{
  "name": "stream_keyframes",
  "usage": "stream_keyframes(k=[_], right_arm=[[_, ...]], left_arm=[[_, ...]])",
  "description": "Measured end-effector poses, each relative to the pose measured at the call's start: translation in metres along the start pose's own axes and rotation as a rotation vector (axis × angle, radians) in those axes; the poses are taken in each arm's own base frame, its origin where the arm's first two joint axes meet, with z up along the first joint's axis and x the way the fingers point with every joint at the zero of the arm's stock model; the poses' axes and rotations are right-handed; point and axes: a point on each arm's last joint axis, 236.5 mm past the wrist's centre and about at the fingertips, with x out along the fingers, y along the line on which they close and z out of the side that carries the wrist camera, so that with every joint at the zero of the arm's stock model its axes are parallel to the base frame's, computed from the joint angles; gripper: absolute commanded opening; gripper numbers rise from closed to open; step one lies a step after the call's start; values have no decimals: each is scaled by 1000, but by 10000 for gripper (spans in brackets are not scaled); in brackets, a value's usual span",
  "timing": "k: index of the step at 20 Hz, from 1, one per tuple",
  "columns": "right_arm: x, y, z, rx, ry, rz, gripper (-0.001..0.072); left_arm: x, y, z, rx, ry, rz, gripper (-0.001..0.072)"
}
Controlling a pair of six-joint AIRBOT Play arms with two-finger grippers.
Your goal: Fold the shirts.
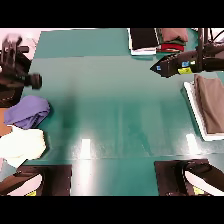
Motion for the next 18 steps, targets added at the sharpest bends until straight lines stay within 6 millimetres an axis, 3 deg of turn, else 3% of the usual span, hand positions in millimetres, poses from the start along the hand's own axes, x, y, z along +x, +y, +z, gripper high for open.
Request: stream_keyframes(k=[4,7,8,9,10,11,13,15,18], right_arm=[[0,0,0,0,-2,0,16],[0,0,1,0,-6,-1,16],[0,0,3,1,-12,-2,17],[0,-1,4,1,-16,-2,16],[0,-1,5,1,-20,-3,16],[0,-1,6,0,-25,-3,17],[-2,0,10,-3,-37,-4,16],[-10,4,21,-16,-70,-4,16],[-35,16,50,-57,-159,-7,16]], left_arm=[[62,30,-65,-42,130,48,647],[88,34,-90,-47,152,52,625],[92,35,-93,-47,147,53,416],[95,35,-97,-48,150,53,143],[96,36,-98,-51,149,55,25],[96,37,-97,-52,145,57,22],[84,40,-82,-60,110,63,21],[51,45,-42,-65,-8,73,20],[-49,35,41,-10,-308,61,19]])
